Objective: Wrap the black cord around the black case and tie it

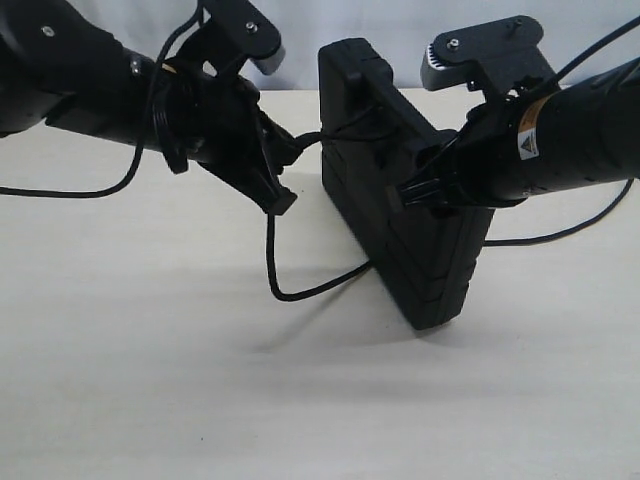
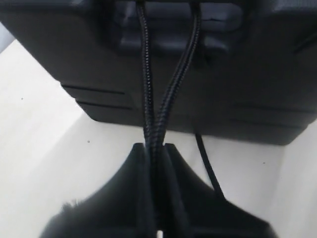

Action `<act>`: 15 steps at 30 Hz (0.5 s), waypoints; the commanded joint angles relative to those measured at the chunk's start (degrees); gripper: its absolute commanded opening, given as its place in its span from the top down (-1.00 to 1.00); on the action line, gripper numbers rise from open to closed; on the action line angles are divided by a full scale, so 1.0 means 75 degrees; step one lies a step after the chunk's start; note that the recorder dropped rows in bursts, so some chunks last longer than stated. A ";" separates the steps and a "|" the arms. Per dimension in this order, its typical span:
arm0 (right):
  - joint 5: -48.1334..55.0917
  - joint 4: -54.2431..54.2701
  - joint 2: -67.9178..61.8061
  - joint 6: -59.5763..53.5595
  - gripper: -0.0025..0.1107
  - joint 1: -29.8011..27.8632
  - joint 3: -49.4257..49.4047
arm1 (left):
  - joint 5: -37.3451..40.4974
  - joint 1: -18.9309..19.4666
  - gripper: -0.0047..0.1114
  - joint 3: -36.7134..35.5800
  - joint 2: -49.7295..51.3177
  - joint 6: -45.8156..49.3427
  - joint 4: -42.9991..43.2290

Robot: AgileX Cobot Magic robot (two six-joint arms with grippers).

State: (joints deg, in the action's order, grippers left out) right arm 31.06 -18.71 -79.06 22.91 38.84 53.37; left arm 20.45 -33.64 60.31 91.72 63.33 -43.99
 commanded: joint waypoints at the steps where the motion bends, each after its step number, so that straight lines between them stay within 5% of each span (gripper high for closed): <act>1: 0.0045 -0.0198 0.0068 -0.0205 0.88 -0.0002 -0.0029 | -0.0366 -0.0461 0.92 0.0068 0.0219 0.0443 -0.0375; 15: 0.0108 0.0251 0.0082 -0.0713 0.88 -0.0002 -0.0151 | -0.1031 -0.0979 0.92 0.0926 0.0891 0.0537 -0.0830</act>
State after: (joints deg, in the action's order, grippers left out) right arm 30.58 -16.98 -78.72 18.40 38.84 52.71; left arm 13.84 -40.67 66.09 97.67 67.35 -49.22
